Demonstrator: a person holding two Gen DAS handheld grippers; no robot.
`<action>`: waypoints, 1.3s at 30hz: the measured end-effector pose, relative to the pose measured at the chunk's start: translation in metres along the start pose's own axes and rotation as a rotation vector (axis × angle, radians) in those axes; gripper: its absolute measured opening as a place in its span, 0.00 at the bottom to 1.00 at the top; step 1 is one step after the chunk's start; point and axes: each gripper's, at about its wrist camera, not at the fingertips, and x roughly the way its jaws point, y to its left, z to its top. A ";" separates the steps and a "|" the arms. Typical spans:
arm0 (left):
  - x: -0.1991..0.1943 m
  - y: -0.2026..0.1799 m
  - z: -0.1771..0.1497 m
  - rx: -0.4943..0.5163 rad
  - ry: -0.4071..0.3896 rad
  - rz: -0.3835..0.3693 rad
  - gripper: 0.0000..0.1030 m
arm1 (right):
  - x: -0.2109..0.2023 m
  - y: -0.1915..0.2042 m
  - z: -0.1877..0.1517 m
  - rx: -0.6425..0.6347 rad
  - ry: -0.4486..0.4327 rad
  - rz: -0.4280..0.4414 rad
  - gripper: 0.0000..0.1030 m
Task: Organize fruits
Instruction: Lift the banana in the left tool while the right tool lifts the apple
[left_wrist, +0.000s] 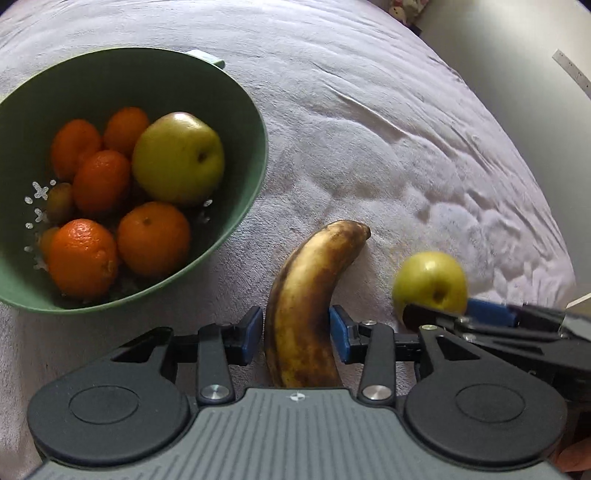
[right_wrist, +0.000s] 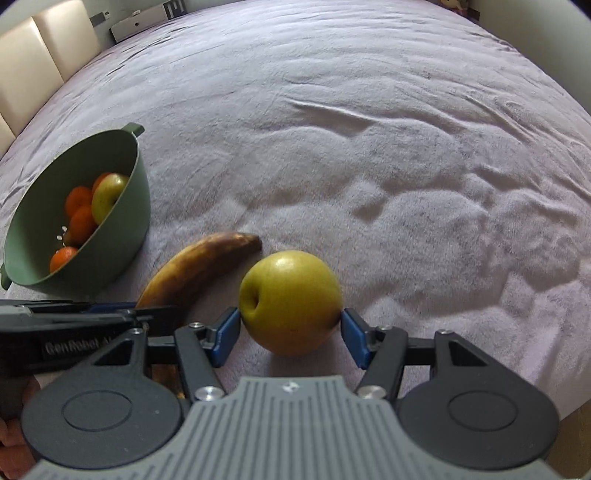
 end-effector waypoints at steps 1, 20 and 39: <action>0.000 0.000 0.000 -0.003 0.001 -0.003 0.46 | 0.000 -0.001 -0.001 0.009 0.007 0.005 0.56; 0.002 -0.011 -0.002 0.073 -0.030 0.053 0.47 | 0.010 -0.042 -0.011 0.508 0.085 0.247 0.69; 0.011 -0.013 0.002 0.130 -0.008 0.071 0.54 | 0.039 -0.033 -0.003 0.596 0.132 0.312 0.59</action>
